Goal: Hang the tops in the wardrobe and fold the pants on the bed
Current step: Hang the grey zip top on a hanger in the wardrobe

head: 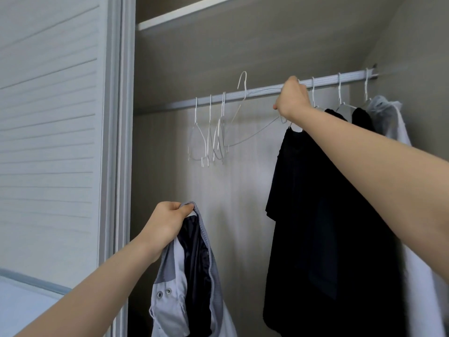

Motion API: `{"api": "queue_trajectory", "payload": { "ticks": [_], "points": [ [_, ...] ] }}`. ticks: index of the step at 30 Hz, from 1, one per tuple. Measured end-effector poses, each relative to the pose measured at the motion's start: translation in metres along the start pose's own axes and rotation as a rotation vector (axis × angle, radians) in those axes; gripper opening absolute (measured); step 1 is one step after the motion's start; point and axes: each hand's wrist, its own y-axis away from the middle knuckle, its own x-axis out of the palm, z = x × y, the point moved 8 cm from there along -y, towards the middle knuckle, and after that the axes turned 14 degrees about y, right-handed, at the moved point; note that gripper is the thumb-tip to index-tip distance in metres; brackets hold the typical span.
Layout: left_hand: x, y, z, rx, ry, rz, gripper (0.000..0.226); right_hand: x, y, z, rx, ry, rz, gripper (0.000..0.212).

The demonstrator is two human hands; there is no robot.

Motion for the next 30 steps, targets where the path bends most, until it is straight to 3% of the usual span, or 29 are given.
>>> {"api": "queue_trajectory", "payload": {
  "ticks": [8, 14, 17, 20, 26, 30],
  "points": [
    [-0.004, 0.024, 0.004, -0.020, 0.002, -0.001, 0.023, -0.034, 0.036, 0.011, -0.061, 0.224, -0.110, 0.038],
    [-0.005, 0.042, 0.008, -0.047, -0.035, -0.023, 0.029, -0.061, 0.086, -0.010, -0.002, 0.230, -0.069, 0.032],
    [0.000, 0.054, 0.011, -0.035, -0.109, -0.025, 0.036, -0.063, 0.125, -0.033, 0.053, 0.179, 0.039, 0.011],
    [0.003, 0.065, 0.014, -0.011, -0.228, -0.024, 0.044, -0.058, 0.166, -0.054, 0.080, 0.049, 0.189, 0.011],
    [-0.001, 0.087, 0.047, -0.077, -0.461, -0.056, 0.057, -0.022, 0.291, -0.098, 0.487, -0.554, 0.789, 0.019],
    [-0.024, 0.097, 0.086, -0.231, -0.446, -0.089, 0.047, -0.036, 0.346, -0.119, 0.655, -0.910, 0.837, 0.031]
  ]
}}
